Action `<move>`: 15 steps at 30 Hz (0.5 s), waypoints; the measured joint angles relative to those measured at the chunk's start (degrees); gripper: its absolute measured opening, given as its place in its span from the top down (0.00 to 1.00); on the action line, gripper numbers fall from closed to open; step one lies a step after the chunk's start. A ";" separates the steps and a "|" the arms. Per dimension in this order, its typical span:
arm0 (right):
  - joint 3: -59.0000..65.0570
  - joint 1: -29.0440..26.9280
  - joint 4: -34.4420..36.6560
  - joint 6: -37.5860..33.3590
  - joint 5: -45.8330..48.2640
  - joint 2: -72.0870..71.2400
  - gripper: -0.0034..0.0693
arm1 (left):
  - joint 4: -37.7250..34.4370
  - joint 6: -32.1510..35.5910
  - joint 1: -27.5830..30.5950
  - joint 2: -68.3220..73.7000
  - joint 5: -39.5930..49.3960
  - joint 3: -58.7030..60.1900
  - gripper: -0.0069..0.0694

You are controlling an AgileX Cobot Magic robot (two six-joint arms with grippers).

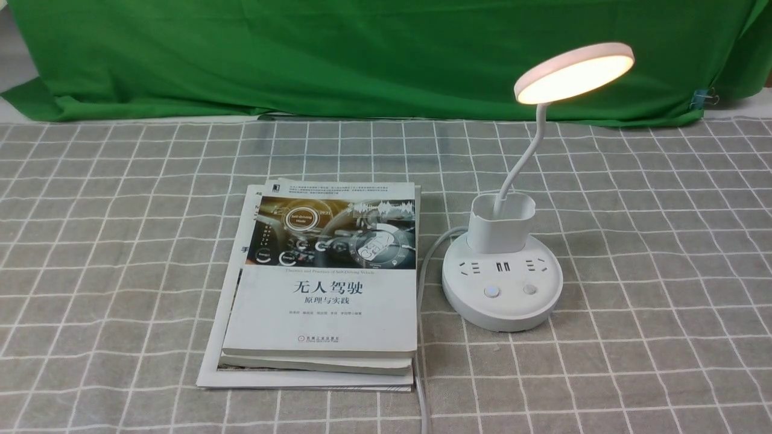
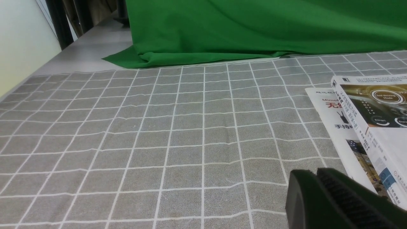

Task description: Turn on the desk lamp on the grey coffee tablecloth with your hand.

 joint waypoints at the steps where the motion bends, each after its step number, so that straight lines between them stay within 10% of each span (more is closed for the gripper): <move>1: 0.00 0.00 0.00 0.00 0.00 0.00 0.91 | 0.00 0.00 0.00 0.00 0.00 0.00 0.88; 15: 0.00 0.00 -0.03 0.28 0.00 0.00 0.90 | 0.00 0.00 0.00 0.00 0.00 0.00 0.88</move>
